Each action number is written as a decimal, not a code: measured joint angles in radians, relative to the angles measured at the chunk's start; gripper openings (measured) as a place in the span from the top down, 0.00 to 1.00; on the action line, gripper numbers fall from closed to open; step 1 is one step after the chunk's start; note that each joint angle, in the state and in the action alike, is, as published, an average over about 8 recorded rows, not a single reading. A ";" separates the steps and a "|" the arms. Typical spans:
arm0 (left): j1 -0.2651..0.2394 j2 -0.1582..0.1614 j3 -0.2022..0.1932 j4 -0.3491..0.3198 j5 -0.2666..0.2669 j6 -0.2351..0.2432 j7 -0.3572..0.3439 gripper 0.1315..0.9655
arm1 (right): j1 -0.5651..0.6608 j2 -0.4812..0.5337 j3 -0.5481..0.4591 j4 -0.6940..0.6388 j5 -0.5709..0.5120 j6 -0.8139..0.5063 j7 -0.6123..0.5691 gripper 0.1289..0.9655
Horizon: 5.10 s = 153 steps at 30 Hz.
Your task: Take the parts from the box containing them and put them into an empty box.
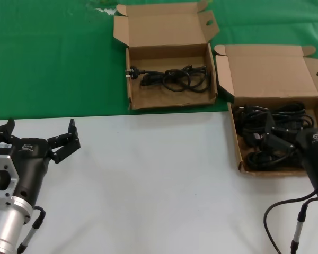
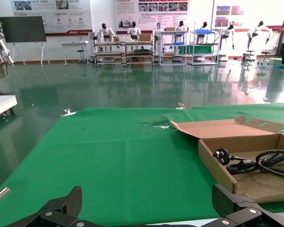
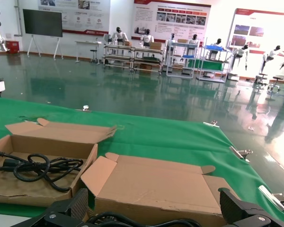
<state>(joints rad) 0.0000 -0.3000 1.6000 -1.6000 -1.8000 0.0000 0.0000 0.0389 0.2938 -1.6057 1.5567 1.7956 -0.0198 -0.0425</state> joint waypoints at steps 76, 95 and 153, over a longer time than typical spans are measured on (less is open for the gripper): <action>0.000 0.000 0.000 0.000 0.000 0.000 0.000 0.00 | 0.000 0.000 0.000 0.000 0.000 0.000 0.000 0.00; 0.000 0.000 0.000 0.000 0.000 0.000 0.000 0.00 | 0.000 0.000 0.000 0.000 0.000 0.000 0.000 0.00; 0.000 0.000 0.000 0.000 0.000 0.000 0.000 0.00 | 0.000 0.000 0.000 0.000 0.000 0.000 0.000 0.00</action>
<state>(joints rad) 0.0000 -0.3000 1.6000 -1.6000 -1.8000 0.0000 0.0000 0.0389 0.2938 -1.6057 1.5567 1.7956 -0.0198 -0.0425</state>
